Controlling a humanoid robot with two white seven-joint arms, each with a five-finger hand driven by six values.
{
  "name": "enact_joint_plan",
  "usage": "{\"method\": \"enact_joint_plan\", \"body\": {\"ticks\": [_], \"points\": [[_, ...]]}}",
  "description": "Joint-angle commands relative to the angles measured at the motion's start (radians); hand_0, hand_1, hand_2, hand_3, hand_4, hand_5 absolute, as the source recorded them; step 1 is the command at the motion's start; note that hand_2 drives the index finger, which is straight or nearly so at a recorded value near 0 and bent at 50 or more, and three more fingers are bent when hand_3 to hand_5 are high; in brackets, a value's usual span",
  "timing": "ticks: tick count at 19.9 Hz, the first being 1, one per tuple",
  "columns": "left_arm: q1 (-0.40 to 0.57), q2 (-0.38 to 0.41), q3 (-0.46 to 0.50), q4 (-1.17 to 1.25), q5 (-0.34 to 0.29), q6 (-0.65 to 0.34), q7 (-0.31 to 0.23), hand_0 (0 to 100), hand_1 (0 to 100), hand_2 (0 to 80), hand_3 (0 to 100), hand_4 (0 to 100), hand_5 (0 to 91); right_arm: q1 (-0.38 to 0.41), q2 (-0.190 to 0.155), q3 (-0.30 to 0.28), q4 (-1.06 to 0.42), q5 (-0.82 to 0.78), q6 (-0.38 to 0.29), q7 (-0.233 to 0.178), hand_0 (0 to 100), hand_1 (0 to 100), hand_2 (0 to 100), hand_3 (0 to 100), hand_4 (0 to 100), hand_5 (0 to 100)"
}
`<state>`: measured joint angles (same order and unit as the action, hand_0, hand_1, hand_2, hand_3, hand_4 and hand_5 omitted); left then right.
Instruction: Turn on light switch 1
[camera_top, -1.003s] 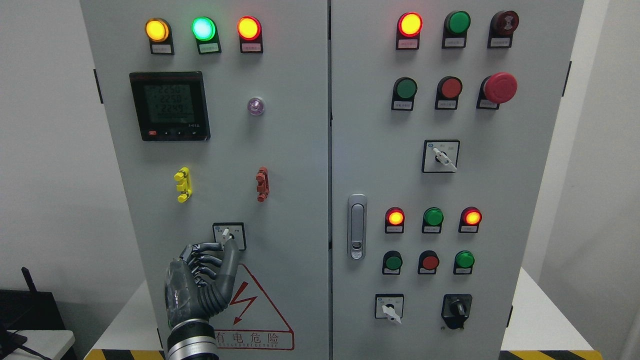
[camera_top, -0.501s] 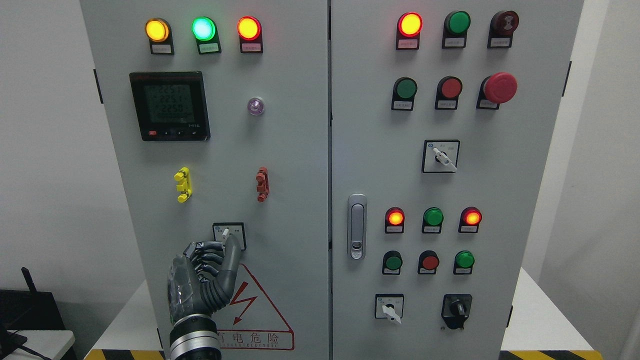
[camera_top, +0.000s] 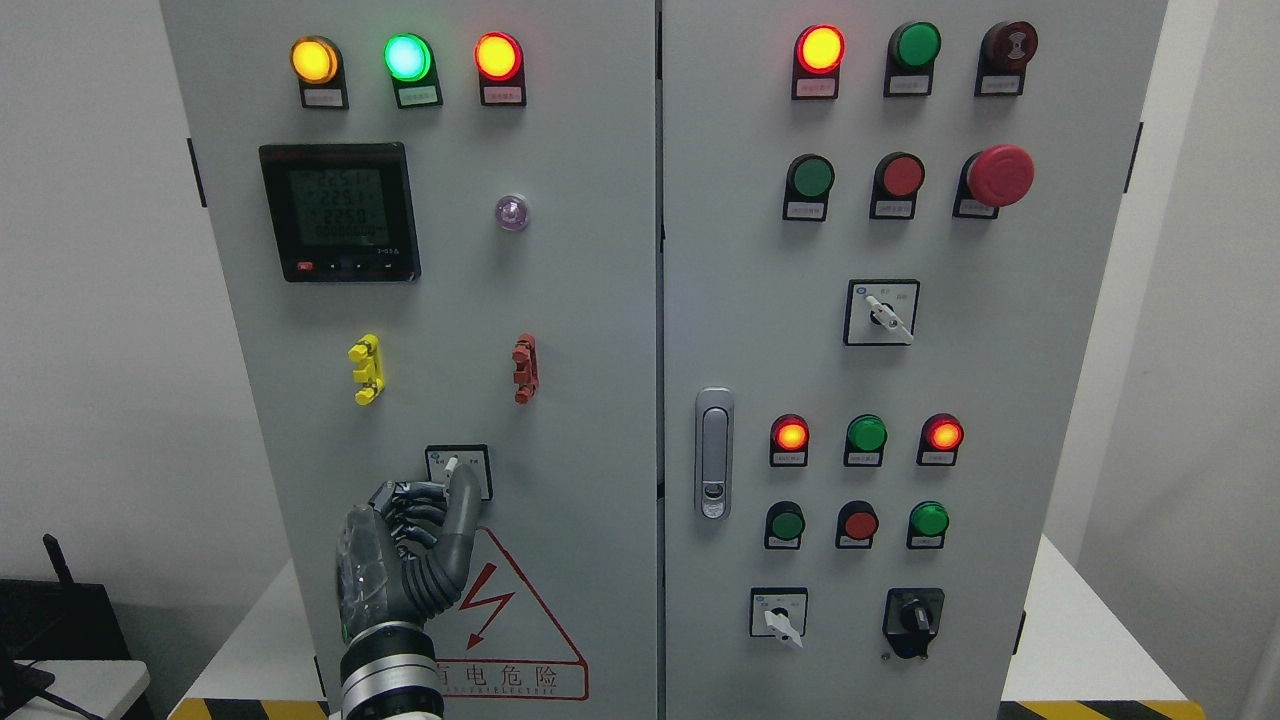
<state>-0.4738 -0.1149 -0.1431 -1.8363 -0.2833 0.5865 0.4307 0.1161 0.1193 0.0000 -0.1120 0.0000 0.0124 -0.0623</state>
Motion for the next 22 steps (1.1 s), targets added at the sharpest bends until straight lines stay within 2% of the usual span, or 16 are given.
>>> {"method": "enact_joint_plan", "body": {"ticks": [1,22], "points": [[-0.002,0.000,-0.001,0.000,0.000,0.012,0.000,26,39,49.1,74,82,86.0,0.001,0.000,0.017,0.000,-0.025,0.000,-0.001,12,39,0,0,0,0],[-0.034,0.000,-0.004,0.003,-0.002,0.050,-0.004,26,42,49.6,75,82,85.9,0.001,-0.001,0.017,0.000,-0.025,0.001,-0.001,12,39,0,0,0,0]]}}
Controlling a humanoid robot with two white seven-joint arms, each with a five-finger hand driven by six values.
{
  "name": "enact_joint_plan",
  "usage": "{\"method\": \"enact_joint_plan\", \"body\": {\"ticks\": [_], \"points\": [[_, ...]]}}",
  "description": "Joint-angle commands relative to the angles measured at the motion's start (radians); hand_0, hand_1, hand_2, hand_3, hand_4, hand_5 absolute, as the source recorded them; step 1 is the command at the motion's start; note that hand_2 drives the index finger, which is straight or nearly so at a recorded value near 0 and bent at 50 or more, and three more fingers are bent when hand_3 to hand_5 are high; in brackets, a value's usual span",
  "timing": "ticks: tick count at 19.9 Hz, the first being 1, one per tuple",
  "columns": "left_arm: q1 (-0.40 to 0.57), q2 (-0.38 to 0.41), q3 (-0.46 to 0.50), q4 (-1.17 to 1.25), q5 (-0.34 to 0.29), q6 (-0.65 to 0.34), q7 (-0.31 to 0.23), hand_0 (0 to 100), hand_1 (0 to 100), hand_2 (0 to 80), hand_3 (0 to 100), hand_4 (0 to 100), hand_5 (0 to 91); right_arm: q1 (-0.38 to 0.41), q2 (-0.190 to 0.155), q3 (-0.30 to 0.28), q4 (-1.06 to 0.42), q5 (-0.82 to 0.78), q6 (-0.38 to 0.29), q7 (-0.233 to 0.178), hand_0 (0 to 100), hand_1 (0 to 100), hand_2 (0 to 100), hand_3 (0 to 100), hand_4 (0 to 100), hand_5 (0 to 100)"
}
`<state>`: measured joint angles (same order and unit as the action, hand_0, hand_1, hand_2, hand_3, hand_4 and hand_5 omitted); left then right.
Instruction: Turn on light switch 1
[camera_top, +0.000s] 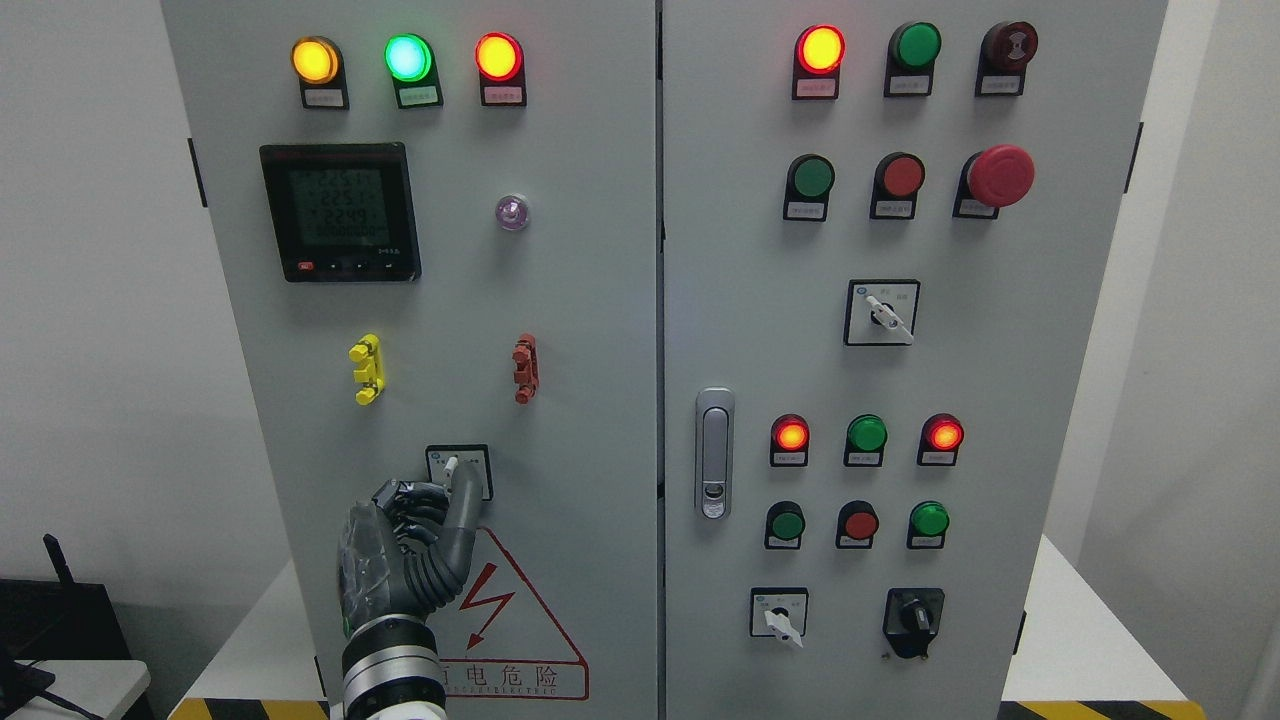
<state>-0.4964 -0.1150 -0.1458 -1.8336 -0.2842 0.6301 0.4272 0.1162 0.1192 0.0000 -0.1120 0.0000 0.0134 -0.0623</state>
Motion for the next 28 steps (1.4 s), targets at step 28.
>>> {"method": "enact_joint_plan", "body": {"ticks": [28], "points": [[-0.013,0.000,-0.001,0.004,0.000,0.010,-0.001,43,37,49.3,75,82,86.0,0.000,-0.001,0.017,0.000,-0.025,-0.001,-0.001,12,39,0,0,0,0]]}}
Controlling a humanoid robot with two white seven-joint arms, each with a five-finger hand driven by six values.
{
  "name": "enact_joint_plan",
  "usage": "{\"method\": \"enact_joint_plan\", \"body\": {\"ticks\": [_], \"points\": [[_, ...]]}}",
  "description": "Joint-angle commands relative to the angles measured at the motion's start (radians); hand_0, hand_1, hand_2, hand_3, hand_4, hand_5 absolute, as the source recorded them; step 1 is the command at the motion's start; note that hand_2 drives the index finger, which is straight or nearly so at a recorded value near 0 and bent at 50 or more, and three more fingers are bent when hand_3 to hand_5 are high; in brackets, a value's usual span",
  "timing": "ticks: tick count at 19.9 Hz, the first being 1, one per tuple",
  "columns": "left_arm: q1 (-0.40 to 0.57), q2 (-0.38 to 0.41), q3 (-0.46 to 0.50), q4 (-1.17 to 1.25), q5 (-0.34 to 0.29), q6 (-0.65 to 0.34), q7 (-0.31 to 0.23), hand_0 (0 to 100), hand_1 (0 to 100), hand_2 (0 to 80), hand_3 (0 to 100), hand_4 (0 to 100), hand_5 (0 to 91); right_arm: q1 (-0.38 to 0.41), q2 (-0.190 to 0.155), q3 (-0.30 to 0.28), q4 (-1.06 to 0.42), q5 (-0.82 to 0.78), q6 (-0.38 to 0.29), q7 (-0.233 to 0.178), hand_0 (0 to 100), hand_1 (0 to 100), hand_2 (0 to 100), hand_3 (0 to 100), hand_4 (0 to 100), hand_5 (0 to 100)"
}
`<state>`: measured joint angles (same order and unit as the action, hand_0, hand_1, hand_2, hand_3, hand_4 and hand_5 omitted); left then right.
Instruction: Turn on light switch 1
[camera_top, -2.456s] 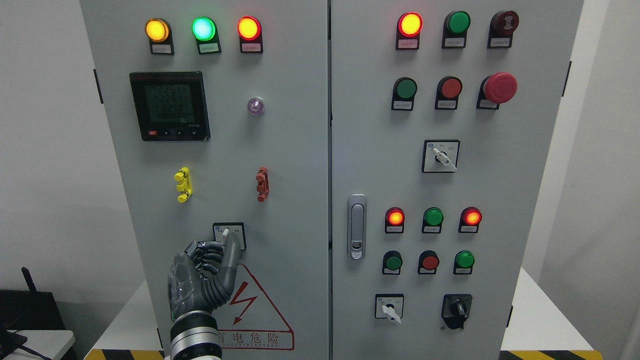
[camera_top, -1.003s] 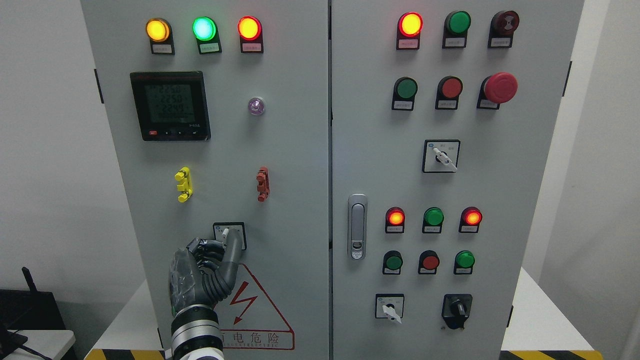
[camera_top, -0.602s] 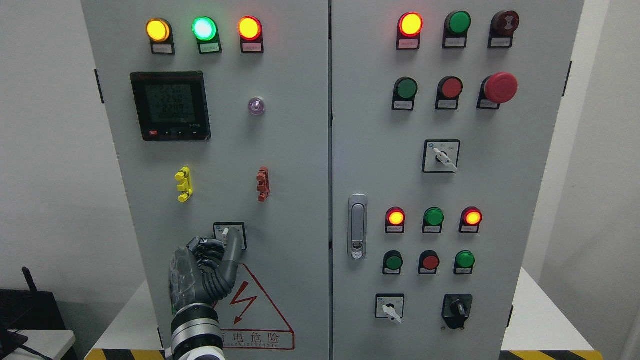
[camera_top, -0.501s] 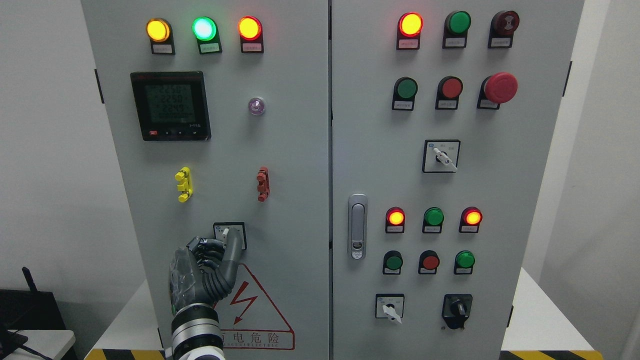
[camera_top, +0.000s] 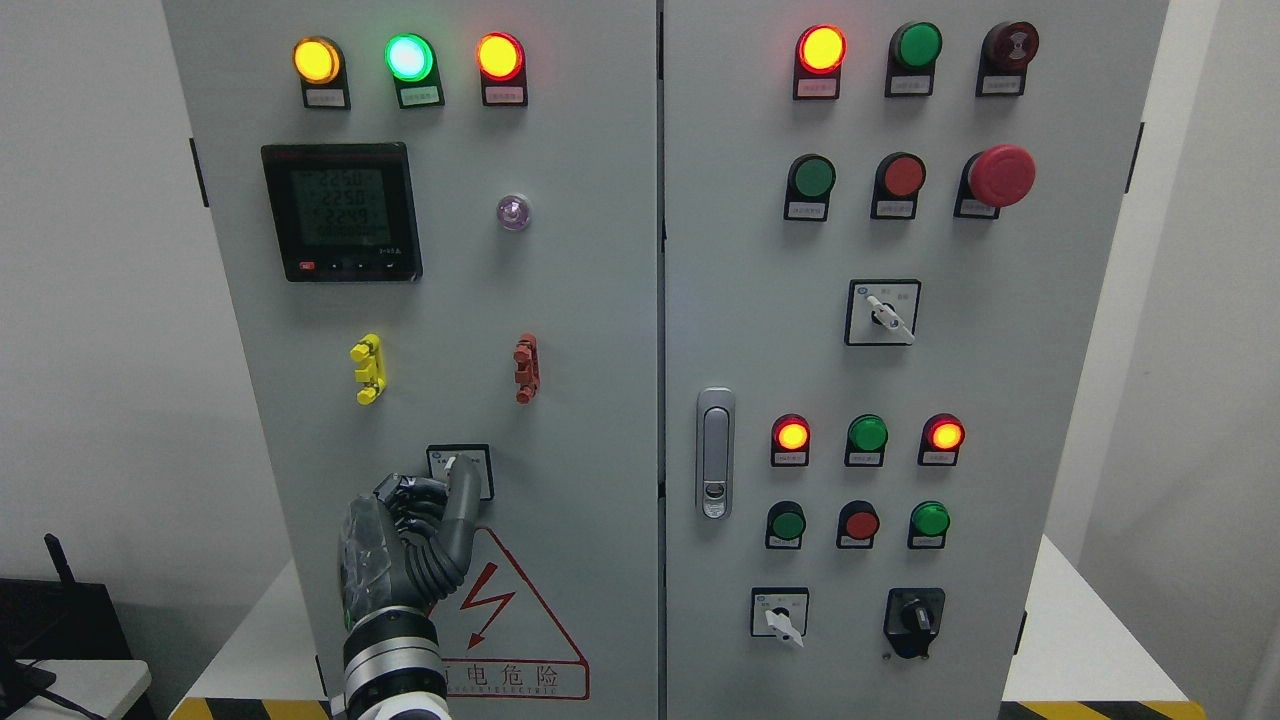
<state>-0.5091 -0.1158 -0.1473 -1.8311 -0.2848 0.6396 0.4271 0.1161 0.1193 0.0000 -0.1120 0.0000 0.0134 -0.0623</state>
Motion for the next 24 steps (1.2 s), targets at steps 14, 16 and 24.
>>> {"method": "enact_joint_plan", "body": {"ticks": [14,16,24], "points": [[0.000,0.001,-0.014,0.003,0.001,0.026,-0.007,50,36,49.1,75,83,85.9,-0.001,0.000,0.017,0.000,-0.025,0.000,-0.001,12,39,0,0,0,0],[0.000,0.001,-0.012,0.003,0.003,0.026,-0.007,51,33,49.2,76,83,85.9,0.001,0.000,0.017,0.000,-0.025,-0.001,-0.001,12,39,0,0,0,0],[-0.002,0.001,-0.012,0.003,0.004,0.026,-0.005,58,23,48.4,77,83,85.9,-0.001,-0.001,0.017,0.000,-0.025,0.000,-0.001,12,39,0,0,0,0]]}}
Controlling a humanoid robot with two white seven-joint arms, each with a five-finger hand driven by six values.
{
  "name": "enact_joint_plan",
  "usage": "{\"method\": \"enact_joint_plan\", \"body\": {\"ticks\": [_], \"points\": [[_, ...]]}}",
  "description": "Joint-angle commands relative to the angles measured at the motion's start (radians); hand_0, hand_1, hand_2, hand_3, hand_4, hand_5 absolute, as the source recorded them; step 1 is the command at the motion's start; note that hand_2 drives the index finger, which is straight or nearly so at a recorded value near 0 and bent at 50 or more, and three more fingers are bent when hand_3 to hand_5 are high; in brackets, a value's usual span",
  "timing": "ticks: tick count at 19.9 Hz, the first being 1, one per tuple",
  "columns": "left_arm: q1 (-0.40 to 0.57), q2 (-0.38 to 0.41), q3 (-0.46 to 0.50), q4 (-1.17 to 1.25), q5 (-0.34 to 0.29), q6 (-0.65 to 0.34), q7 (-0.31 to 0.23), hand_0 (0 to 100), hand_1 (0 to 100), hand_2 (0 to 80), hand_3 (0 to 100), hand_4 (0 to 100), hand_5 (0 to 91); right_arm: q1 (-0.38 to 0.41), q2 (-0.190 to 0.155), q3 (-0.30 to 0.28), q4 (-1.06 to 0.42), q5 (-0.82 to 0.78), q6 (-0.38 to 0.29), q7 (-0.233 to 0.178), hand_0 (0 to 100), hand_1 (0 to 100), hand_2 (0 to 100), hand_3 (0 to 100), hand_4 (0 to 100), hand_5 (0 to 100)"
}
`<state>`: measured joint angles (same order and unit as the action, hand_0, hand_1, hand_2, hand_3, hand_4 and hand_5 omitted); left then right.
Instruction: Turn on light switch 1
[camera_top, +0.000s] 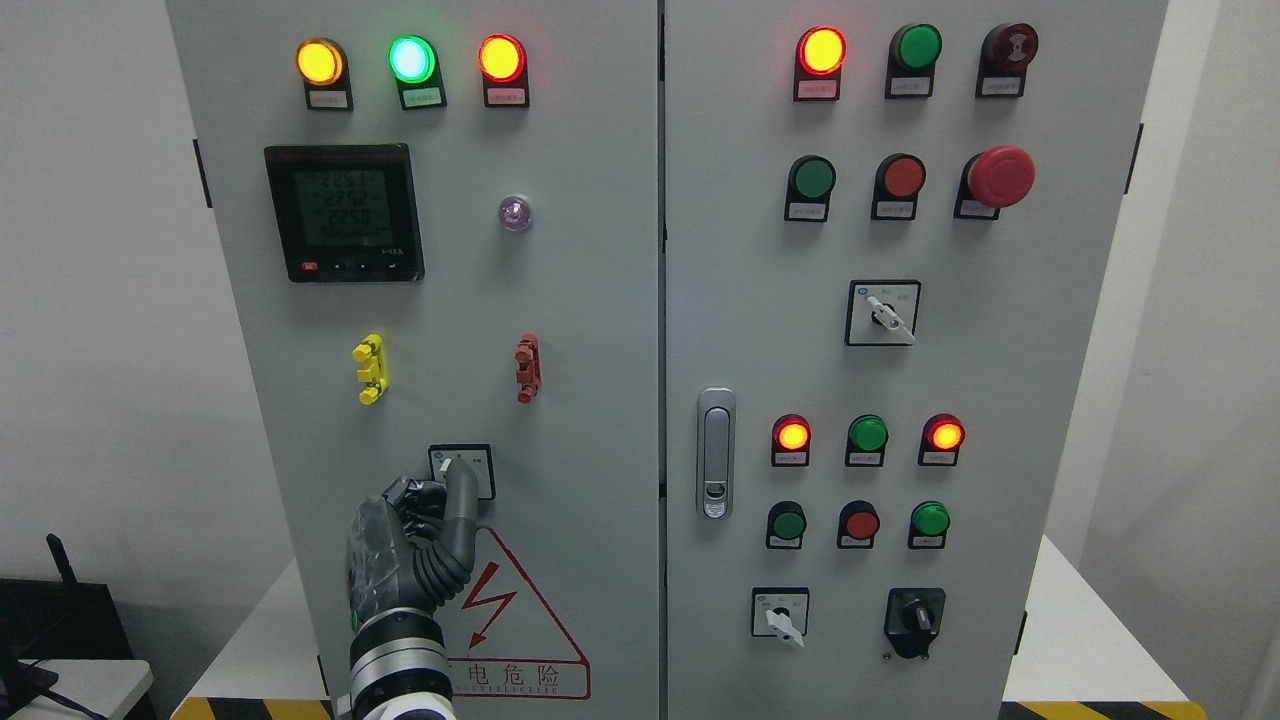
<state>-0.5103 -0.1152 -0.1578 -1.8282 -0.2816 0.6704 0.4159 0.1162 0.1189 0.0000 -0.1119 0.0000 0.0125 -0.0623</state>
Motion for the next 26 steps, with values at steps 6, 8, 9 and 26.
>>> {"method": "enact_joint_plan", "body": {"ticks": [6,8,9,26], "points": [[-0.001,0.000,-0.002,-0.002,0.004,-0.006,0.006,60,18,48.2,78,84,85.9,0.000,0.001,0.017,0.000,-0.025,0.000,-0.001,12,39,0,0,0,0],[-0.001,0.000,0.000,-0.002,0.004,-0.006,0.006,63,14,48.3,79,84,85.9,0.000,0.001,0.017,0.000,-0.025,0.000,-0.001,12,39,0,0,0,0],[-0.001,-0.001,0.000,0.000,0.004,-0.006,0.006,63,13,48.3,79,84,85.9,0.000,-0.001,0.017,0.000,-0.025,0.001,-0.001,12,39,0,0,0,0],[0.004,-0.004,0.001,-0.005,0.004,-0.006,0.007,36,22,48.4,79,84,86.0,0.000,0.001,0.017,0.000,-0.025,0.001,-0.001,12,39,0,0,0,0]]}}
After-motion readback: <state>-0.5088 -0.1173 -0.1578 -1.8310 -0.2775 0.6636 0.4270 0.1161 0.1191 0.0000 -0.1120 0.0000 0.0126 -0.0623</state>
